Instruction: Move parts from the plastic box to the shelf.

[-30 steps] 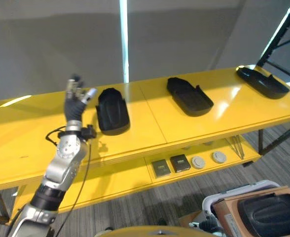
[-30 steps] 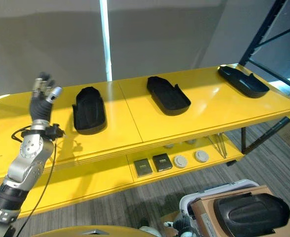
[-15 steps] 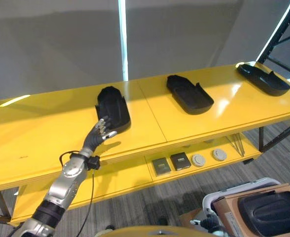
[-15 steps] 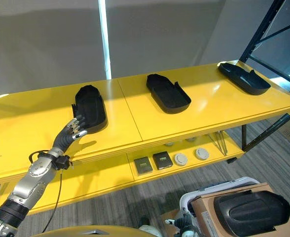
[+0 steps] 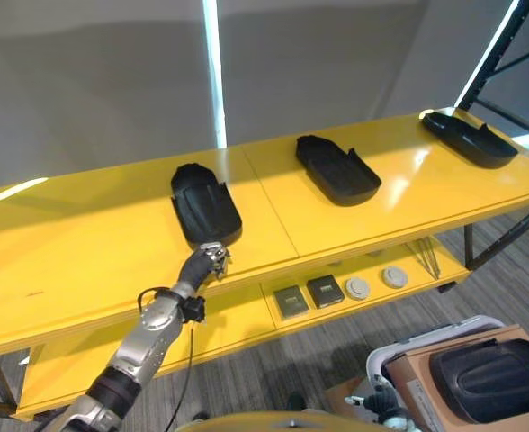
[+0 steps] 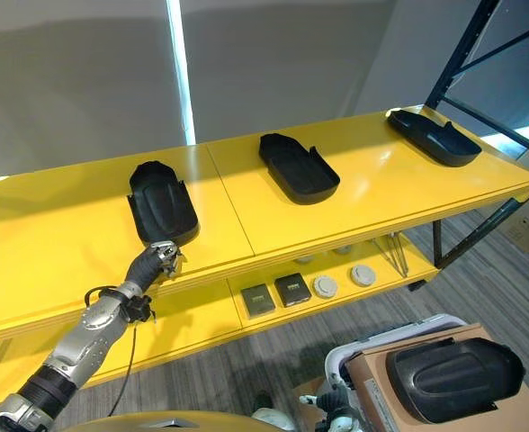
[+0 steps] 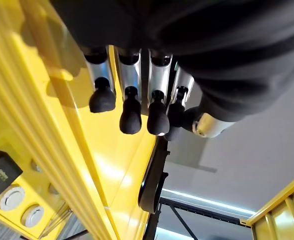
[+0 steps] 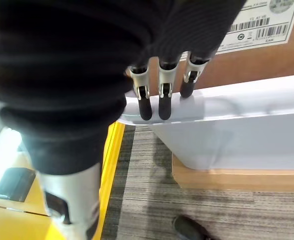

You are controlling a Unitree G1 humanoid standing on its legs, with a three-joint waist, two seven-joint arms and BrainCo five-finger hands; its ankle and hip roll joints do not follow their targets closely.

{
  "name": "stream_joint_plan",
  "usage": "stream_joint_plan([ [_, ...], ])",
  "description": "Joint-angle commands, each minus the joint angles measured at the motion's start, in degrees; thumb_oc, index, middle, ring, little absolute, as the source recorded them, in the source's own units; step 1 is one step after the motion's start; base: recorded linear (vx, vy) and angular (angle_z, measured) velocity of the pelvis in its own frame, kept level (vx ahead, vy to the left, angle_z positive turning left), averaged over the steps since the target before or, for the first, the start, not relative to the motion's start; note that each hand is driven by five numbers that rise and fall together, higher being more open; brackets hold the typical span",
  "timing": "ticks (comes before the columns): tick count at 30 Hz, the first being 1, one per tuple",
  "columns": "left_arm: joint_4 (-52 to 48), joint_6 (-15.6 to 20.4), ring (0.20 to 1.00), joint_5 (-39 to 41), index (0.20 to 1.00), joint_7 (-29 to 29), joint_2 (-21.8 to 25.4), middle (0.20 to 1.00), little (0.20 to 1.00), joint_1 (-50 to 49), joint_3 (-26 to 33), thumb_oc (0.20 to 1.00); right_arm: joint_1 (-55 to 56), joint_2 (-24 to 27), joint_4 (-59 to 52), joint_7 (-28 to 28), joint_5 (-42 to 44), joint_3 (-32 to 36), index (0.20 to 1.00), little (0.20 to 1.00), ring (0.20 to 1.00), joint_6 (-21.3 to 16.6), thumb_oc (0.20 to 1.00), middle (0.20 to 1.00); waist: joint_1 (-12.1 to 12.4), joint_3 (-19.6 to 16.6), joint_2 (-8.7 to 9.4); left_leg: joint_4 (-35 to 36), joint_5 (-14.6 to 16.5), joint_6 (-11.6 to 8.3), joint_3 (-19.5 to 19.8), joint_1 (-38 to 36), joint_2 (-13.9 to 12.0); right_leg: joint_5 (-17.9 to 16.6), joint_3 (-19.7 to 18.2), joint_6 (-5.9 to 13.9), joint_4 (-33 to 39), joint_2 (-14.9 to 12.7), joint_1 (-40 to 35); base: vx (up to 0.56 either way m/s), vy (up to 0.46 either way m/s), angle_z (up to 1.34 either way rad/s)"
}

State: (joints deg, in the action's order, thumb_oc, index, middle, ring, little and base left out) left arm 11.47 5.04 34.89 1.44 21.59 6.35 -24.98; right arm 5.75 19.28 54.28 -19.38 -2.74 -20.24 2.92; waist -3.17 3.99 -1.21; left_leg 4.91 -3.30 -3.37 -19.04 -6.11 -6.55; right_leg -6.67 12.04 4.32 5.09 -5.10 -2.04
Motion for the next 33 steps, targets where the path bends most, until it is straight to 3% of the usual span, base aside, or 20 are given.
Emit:
stream_joint_plan([
  [1,3.21,5.88,0.2,0.55,0.2,-2.16,-1.6,0.2,0.2,8.61,-0.38,0.2,-1.22,-0.35,2.72,2.81,-0.39,-2.56,1.0,1.0,1.0,0.98,1.0,1.0,-0.23,2.9,0.36,-1.08,2.68,-0.24,0.52,0.94,-2.43,4.48,-1.88,3.52,-0.87,-1.65,-1.29,0.0,0.0,0.0],
  [13,16.3,11.37,0.2,-5.95,0.2,-11.09,-5.05,0.2,0.2,16.56,0.71,0.2,-0.71,-0.22,1.07,3.46,-0.91,-4.19,1.0,1.0,1.0,1.7,1.0,1.0,-2.87,3.04,0.8,-1.31,2.78,-0.19,-0.59,0.94,-2.83,4.81,-3.68,3.68,-1.47,-1.24,-0.29,0.02,-0.01,-0.04],
  [33,25.55,11.18,0.2,-8.07,0.2,-15.28,-5.25,0.2,0.2,18.74,4.2,0.2,-0.11,0.04,0.93,4.19,-3.77,-4.5,1.0,1.0,1.0,1.52,1.0,1.0,-4.14,2.93,0.91,-1.74,3.04,-0.3,-1.39,0.4,-3.16,5.71,-4.23,3.57,-1.9,-1.27,-0.67,0.0,0.001,-0.02],
])
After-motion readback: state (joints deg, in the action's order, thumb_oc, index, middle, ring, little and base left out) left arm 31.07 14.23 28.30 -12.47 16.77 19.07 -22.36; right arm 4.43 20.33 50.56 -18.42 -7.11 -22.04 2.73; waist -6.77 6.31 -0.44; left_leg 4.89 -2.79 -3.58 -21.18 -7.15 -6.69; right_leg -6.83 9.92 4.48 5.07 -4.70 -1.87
